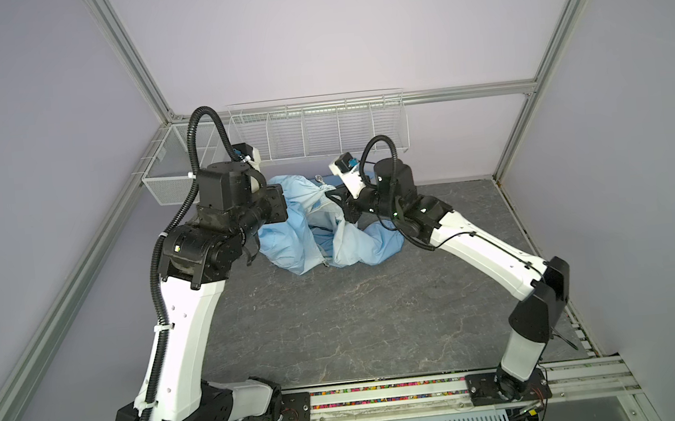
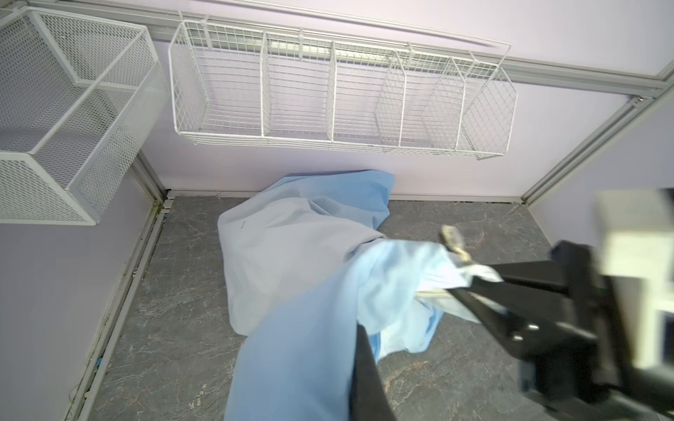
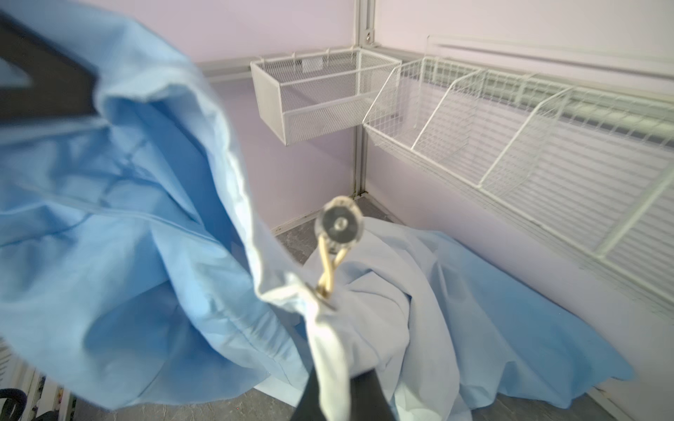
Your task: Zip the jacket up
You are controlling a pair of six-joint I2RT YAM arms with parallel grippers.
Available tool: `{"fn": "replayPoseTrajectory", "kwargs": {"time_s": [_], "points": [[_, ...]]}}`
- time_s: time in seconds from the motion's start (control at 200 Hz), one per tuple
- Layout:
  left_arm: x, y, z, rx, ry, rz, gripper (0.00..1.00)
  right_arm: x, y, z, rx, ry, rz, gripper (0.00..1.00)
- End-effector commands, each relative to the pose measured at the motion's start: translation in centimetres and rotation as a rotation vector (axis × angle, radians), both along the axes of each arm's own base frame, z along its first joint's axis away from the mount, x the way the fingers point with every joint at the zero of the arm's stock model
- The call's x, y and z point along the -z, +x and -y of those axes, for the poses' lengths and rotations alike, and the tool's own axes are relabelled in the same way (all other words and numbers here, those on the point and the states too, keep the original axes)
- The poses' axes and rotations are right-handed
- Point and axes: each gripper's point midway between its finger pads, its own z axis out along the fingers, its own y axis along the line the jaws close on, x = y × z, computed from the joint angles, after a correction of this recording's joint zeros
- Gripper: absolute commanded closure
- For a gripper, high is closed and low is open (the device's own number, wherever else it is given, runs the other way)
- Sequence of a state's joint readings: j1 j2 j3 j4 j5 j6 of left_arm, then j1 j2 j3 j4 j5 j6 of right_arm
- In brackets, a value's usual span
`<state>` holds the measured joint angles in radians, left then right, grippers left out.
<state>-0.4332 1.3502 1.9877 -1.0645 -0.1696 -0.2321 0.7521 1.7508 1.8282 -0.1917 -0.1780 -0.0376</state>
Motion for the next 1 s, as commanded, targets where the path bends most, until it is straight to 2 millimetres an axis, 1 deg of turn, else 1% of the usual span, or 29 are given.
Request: {"fn": "replayPoseTrajectory", "kwargs": {"time_s": [0.0, 0.035, 0.095, 0.18, 0.26, 0.295, 0.42, 0.55, 0.62, 0.68, 0.755, 0.835, 0.895, 0.995], "points": [[-1.5, 1.0, -0.9, -0.068, -0.023, 0.037, 1.00, -4.2, -0.7, 4.0, 0.056, 0.018, 0.022, 0.93], [-1.7, 1.1, -0.7, -0.062, -0.031, 0.042, 1.00, -4.7, -0.9, 4.8, 0.063, 0.021, 0.009, 0.93], [-2.1, 1.3, 0.1, -0.022, -0.049, 0.051, 1.00, -5.5, -1.5, 6.2, 0.072, 0.024, 0.001, 0.93], [-3.0, 1.4, 1.5, 0.050, -0.081, 0.076, 1.00, -7.1, -3.0, 7.5, 0.067, 0.014, 0.026, 0.93], [-4.3, 1.5, 2.5, 0.095, -0.113, 0.109, 1.00, -8.8, -4.3, 8.7, 0.071, 0.015, 0.061, 0.93], [-5.1, 1.5, 3.0, 0.122, -0.130, 0.129, 1.00, -9.8, -4.7, 9.3, 0.085, 0.020, 0.079, 0.93], [-7.3, 1.5, 4.5, 0.197, -0.187, 0.170, 1.00, -12.6, -4.9, 12.6, 0.220, 0.032, 0.137, 0.93], [-9.4, 0.7, 6.1, 0.297, -0.257, 0.225, 1.00, -15.2, -5.4, 15.8, 0.328, 0.075, 0.192, 0.88], [-10.0, 0.1, 6.7, 0.341, -0.287, 0.243, 1.00, -16.2, -5.7, 16.8, 0.350, 0.094, 0.213, 0.86], [-10.0, 0.1, 7.0, 0.353, -0.298, 0.247, 1.00, -16.6, -5.8, 17.1, 0.359, 0.103, 0.222, 0.85], [-9.0, 0.9, 6.0, 0.283, -0.274, 0.228, 1.00, -16.1, -5.2, 16.7, 0.357, 0.099, 0.205, 0.85], [-6.7, 2.4, 4.0, 0.139, -0.212, 0.185, 1.00, -14.2, -4.0, 15.0, 0.319, 0.072, 0.154, 0.85], [-4.6, 3.5, 2.2, 0.022, -0.156, 0.140, 1.00, -11.7, -2.7, 13.2, 0.280, 0.039, 0.085, 0.87], [-0.2, 5.4, -0.8, -0.138, -0.075, 0.025, 1.00, -7.1, -0.4, 10.3, 0.229, -0.015, -0.047, 0.88]]}}
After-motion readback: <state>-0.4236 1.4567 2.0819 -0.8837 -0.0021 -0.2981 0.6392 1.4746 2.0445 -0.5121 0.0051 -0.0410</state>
